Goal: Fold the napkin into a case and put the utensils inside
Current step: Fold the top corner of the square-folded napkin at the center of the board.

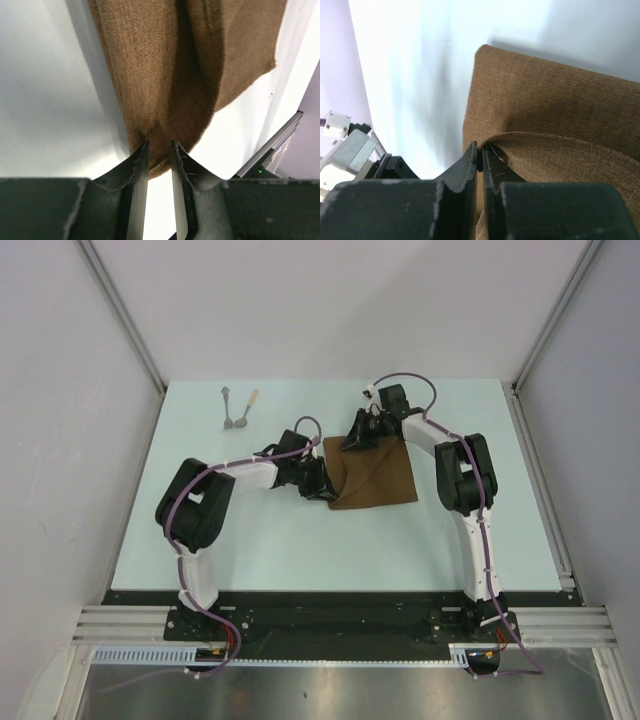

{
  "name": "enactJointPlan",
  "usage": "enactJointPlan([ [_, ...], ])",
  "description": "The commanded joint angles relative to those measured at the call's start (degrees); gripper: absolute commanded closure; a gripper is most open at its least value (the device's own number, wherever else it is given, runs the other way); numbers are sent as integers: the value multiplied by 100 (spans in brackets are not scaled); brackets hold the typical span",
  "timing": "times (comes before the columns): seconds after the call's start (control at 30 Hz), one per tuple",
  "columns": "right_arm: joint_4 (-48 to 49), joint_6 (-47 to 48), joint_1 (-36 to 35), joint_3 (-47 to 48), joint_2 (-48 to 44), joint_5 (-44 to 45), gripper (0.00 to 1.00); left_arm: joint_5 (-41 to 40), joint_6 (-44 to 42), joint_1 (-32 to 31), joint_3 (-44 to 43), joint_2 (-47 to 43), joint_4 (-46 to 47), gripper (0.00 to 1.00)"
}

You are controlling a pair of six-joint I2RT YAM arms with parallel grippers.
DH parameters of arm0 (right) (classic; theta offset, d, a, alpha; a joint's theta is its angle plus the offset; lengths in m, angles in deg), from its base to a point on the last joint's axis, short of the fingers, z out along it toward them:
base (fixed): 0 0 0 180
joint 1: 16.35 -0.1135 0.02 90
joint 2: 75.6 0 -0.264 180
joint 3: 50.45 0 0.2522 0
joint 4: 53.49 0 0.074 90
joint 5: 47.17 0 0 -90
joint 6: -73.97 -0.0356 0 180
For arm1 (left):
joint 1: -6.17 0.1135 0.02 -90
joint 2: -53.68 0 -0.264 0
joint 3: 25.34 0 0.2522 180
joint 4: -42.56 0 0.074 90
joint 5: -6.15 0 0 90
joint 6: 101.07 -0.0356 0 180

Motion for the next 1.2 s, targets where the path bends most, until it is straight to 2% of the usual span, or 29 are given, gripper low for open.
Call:
enactJointPlan([
  [0.0,393,-244,-33,56,-141,-250,92,59,-81,-21,-84,-535,-70,71],
  [0.23,727,-569,-51,-31,-123,-338,89,253,138,-126,188,-421,203,74],
  [0.67,1141,-956,-138,109,201,-531,88,-10,60,-284,329,-526,159,77],
  [0.9,1070,-868,-156,109,316,-601,87,-327,-169,-249,188,-773,-219,67],
  [1.17,1158,-904,-182,179,404,-619,82,-125,-46,-249,355,-571,-35,75],
])
